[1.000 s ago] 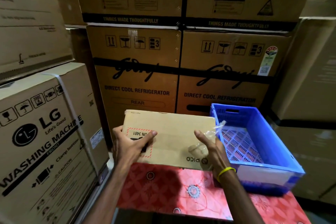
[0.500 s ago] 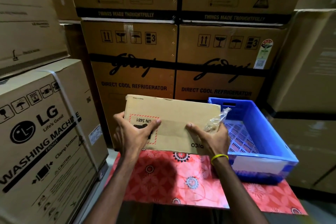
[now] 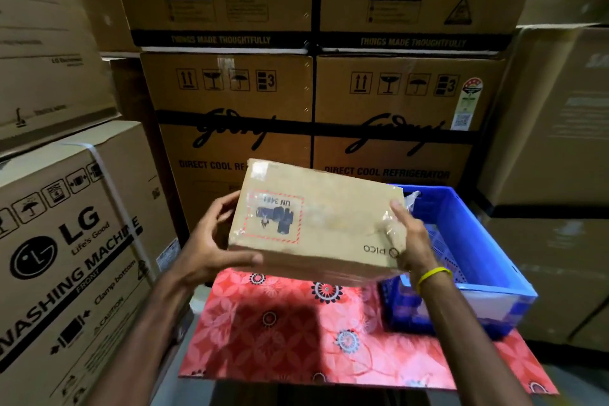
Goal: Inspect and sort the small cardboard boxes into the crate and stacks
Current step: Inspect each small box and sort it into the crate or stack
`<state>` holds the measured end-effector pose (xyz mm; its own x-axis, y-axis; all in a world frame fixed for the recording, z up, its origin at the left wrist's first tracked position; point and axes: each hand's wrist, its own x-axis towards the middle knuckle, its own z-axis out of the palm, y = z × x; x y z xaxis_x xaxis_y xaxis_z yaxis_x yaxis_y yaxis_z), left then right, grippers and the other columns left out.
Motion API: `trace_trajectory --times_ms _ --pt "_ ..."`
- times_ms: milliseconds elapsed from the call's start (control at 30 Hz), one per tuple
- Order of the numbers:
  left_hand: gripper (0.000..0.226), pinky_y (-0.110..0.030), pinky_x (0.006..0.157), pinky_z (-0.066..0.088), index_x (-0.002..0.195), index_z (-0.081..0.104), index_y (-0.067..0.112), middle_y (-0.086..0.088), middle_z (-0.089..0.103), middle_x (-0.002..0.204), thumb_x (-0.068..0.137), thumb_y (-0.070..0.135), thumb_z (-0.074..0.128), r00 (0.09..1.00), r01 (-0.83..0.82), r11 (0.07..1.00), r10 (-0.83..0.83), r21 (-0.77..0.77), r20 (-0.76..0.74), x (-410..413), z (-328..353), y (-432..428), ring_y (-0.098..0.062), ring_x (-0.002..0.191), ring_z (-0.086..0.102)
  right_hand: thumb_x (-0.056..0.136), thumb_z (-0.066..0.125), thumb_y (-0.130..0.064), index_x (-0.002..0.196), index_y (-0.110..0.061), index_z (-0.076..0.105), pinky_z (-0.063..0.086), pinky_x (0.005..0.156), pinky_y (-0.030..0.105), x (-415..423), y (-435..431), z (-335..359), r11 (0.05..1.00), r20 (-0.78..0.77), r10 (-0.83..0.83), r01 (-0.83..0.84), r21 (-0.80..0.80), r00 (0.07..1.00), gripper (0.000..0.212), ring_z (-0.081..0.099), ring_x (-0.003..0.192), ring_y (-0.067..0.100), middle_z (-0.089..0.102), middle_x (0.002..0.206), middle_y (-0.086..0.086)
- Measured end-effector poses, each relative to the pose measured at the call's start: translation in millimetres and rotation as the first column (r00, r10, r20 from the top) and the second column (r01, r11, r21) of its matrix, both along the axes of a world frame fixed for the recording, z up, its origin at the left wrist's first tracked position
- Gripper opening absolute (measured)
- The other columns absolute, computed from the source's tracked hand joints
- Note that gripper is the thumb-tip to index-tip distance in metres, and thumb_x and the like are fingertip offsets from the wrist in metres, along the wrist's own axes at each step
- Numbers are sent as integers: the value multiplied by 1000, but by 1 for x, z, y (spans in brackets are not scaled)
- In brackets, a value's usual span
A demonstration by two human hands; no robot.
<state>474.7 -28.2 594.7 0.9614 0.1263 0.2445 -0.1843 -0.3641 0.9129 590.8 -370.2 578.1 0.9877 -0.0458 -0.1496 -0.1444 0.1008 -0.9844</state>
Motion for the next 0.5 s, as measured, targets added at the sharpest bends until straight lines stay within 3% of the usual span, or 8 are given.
trace_trajectory --times_ms 67,167,267,333,400,467,500 --pt "145 -49 124 31 159 25 54 20 36 165 39 47 106 987 161 983 -160 92 -26 -4 6 11 -4 154 31 87 64 -69 113 -18 81 59 81 43 -2 -11 17 990 48 123 -126 60 991 60 76 91 35 80 107 13" --pt "146 -40 125 30 161 12 55 27 23 169 48 45 103 989 146 982 -147 116 -3 2 8 17 3 155 24 88 61 -68 114 -22 81 46 66 35 -1 -21 26 972 115 221 -229 59 968 56 63 79 29 76 99 11" --pt "122 -49 111 51 156 43 38 7 55 155 49 46 99 999 -21 998 23 -54 37 10 9 24 -15 143 51 76 73 -51 132 -13 66 52 82 38 2 -22 22 963 277 252 -268 23 927 68 69 99 31 78 113 7" --pt "87 -41 90 64 129 67 30 5 76 124 50 51 96 979 -176 969 191 -173 73 14 11 25 -17 118 71 79 68 -26 142 -13 57 53 94 37 2 -24 21 931 383 333 -364 10 862 65 69 114 27 74 127 6" --pt "71 -29 72 64 119 71 16 -1 80 107 62 50 95 926 -339 892 372 -299 61 21 13 22 -16 99 77 74 67 -11 153 -13 47 54 100 30 2 -24 18 882 447 431 -470 -29 784 81 64 128 21 66 144 7" --pt "60 -21 57 59 121 68 3 -10 78 104 77 37 90 889 -428 810 457 -400 -25 29 14 19 -8 76 76 70 71 -17 155 -14 40 52 102 29 -1 -18 16 835 463 510 -547 -63 725 91 58 136 20 59 152 8" --pt "52 -21 54 57 120 68 1 -11 78 102 82 31 87 889 -438 792 451 -425 -76 29 15 16 -8 68 74 68 70 -22 153 -16 41 54 99 30 -2 -14 13 835 460 506 -548 -49 730 90 61 130 18 61 148 5"
